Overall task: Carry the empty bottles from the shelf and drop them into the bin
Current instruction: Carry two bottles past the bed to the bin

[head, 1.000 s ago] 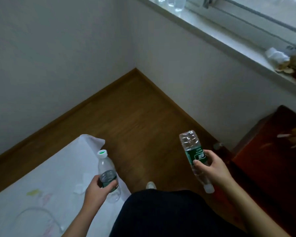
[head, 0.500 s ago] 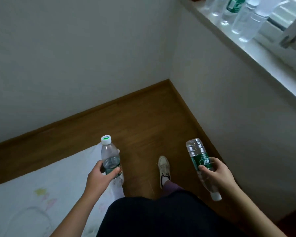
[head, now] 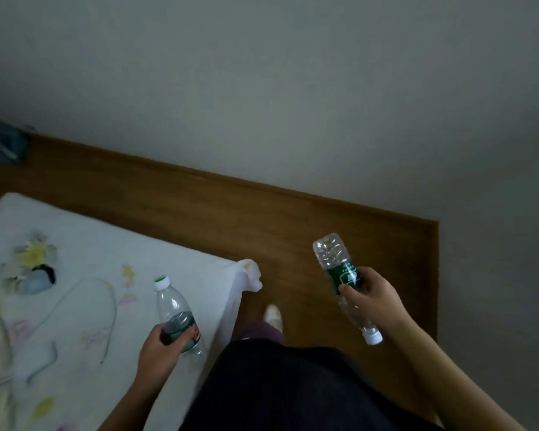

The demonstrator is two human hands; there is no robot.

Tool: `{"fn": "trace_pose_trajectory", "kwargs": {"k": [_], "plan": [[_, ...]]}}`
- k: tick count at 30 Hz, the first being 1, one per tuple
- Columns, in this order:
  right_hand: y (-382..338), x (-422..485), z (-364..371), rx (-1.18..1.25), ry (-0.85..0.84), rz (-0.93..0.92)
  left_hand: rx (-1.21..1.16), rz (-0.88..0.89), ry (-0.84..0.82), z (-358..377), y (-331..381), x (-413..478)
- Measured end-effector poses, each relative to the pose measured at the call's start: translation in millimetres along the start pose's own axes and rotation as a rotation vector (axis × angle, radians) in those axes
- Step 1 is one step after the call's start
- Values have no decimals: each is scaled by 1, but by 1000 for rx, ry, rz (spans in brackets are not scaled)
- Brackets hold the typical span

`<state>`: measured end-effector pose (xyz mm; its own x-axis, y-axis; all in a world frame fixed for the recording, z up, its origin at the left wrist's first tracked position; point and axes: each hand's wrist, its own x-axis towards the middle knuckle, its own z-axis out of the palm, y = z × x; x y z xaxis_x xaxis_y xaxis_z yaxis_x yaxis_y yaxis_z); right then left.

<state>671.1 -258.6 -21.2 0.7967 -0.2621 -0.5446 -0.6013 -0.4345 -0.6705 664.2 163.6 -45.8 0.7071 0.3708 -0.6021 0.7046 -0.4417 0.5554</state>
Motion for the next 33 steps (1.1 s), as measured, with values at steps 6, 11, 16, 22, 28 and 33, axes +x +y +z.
{"fn": "trace_pose_trajectory", "kwargs": {"k": [6,11,16,22,28,33], "plan": [[-48,98,-12,-97,-57,-54,-110,-79,51,18,45,47],[-69,158,-29,-114,-7,21,-132,-6,-9,31,129,114],[-92,213,-55,-147,27,62,-128,120,-88,36,225,177],[-139,309,-74,-219,-11,28,-171,155,-50,33,309,237],[-228,414,-63,-151,-117,-66,-162,22,71,25,321,271],[-325,473,-20,-192,-358,-202,-267,-182,269,17,313,265]]}}
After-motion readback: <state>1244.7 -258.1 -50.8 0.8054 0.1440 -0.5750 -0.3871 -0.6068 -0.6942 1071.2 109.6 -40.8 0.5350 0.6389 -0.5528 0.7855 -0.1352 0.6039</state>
